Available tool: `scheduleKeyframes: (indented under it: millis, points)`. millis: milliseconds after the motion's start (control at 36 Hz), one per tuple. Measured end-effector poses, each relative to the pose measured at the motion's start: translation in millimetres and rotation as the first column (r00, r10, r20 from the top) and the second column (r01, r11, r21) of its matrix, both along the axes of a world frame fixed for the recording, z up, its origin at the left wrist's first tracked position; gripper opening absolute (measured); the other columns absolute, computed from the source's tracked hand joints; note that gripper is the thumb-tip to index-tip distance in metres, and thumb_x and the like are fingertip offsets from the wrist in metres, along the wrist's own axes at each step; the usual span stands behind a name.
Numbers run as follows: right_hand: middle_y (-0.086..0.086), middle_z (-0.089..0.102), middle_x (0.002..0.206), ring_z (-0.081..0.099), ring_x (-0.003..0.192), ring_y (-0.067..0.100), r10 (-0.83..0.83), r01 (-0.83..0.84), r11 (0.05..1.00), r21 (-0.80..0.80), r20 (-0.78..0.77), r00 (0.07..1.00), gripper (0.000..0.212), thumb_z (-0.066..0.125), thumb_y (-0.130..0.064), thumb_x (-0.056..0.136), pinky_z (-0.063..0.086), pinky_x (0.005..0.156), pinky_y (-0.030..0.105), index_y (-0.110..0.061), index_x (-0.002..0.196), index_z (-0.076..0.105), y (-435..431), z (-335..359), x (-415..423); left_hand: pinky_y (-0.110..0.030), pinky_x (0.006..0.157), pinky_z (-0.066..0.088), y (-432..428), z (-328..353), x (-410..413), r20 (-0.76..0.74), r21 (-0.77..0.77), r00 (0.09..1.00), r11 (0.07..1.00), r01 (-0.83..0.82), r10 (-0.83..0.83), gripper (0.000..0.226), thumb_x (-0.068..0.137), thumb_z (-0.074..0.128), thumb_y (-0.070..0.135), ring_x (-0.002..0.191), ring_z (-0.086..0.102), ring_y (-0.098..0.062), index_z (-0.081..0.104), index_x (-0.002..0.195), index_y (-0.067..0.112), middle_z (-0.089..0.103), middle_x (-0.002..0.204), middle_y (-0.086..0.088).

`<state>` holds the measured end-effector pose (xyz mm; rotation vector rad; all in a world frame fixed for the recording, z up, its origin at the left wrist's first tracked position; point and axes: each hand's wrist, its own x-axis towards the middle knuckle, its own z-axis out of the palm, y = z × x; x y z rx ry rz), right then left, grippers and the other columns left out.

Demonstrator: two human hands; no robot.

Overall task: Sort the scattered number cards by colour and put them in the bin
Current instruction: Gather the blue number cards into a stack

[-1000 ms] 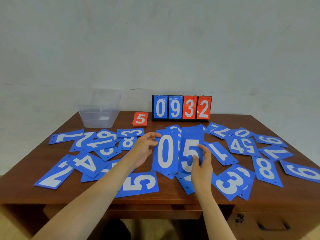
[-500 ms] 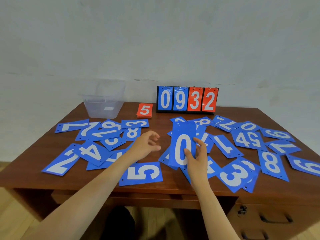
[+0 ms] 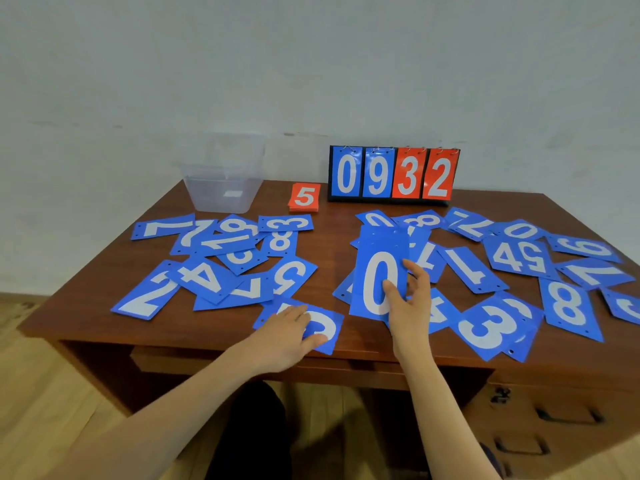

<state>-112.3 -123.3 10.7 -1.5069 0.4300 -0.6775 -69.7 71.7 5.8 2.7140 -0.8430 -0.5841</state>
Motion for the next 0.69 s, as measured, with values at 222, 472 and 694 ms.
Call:
scheduleKeyframes:
  millis: [222, 472, 694]
  points:
    - [-0.018, 0.042, 0.129, 0.032, 0.122, -0.004, 0.015, -0.015, 1.000, -0.005, -0.023, 1.000, 0.040, 0.056, -0.009, 0.094, 0.039, 0.068, 0.001, -0.027, 0.129, 0.046, 5.8, -9.6, -9.4, -0.018, 0.079, 0.034, -7.1, -24.2, -7.8, 0.045, -0.518, 0.995, 0.854, -0.057, 0.094, 0.008, 0.093, 0.056, 0.017, 0.091, 0.050, -0.005, 0.050, 0.099, 0.020, 0.050, 0.094, 0.008]
    - [-0.017, 0.043, 0.132, 0.035, 0.126, 0.001, -0.007, 0.006, 1.000, -0.016, -0.048, 0.999, 0.041, 0.058, -0.011, 0.093, 0.041, 0.102, 0.028, -0.028, 0.129, 0.047, 4.0, -15.2, -14.2, -0.035, 0.107, 0.029, -3.7, -16.6, -13.5, 0.336, -0.038, 0.848, 0.905, -0.423, 0.410, 0.087, 0.078, 0.048, 0.072, 0.132, 0.027, -0.027, 0.030, 0.140, 0.012, 0.029, 0.142, -0.011]
    - [-0.020, 0.042, 0.128, 0.035, 0.127, 0.003, 0.009, -0.010, 1.000, -0.013, -0.058, 0.998, 0.041, 0.057, -0.011, 0.093, 0.044, 0.099, 0.030, -0.028, 0.129, 0.047, 8.4, -13.5, -11.9, -0.034, 0.103, 0.031, -4.8, -16.3, -10.9, 0.224, -0.027, 0.855, 0.880, -0.474, 0.467, 0.086, 0.075, 0.056, 0.070, 0.124, 0.031, -0.026, 0.037, 0.133, 0.010, 0.034, 0.135, -0.010]
